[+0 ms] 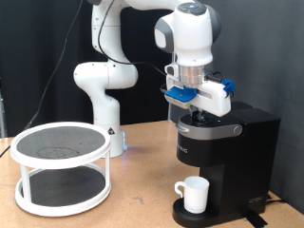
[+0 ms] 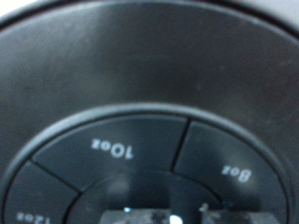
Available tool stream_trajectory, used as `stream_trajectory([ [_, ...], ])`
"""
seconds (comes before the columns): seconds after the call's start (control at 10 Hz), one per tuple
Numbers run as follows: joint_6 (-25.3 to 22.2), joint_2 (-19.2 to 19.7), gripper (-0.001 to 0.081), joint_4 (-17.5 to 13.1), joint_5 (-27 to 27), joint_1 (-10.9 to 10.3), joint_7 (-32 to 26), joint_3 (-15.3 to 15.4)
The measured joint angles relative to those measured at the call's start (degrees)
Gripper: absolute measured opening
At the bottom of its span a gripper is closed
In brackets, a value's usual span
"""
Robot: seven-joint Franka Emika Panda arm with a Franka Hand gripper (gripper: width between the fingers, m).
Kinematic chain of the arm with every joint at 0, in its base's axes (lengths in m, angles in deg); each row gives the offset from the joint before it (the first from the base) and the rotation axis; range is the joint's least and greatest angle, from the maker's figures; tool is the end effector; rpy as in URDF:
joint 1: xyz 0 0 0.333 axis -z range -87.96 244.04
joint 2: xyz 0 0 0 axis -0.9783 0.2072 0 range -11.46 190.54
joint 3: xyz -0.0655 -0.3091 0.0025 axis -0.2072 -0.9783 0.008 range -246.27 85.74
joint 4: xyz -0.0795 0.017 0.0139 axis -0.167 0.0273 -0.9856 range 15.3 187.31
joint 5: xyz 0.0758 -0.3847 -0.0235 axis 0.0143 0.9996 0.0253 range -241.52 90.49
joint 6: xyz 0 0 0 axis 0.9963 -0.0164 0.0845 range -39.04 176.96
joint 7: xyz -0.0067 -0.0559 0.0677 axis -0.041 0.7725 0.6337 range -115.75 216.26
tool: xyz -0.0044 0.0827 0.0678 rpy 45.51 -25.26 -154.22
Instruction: Make a cup of coffee with the keurig machine
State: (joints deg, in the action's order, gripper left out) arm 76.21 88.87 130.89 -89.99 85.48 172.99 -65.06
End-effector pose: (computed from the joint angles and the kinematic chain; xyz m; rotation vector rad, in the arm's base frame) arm 0.5278 0.0879 0.4239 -1.5153 2.7050 0.3682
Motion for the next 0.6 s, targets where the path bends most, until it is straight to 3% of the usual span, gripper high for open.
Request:
stream_trajectory([
  [0.3, 1.05, -0.76, 0.0000, 0.66, -4.03, -0.15, -5.94, 0.31],
  [0.6, 1.70, -5.12, 0.0000, 2.70, -6.52, -0.06, -9.71, 0.26],
])
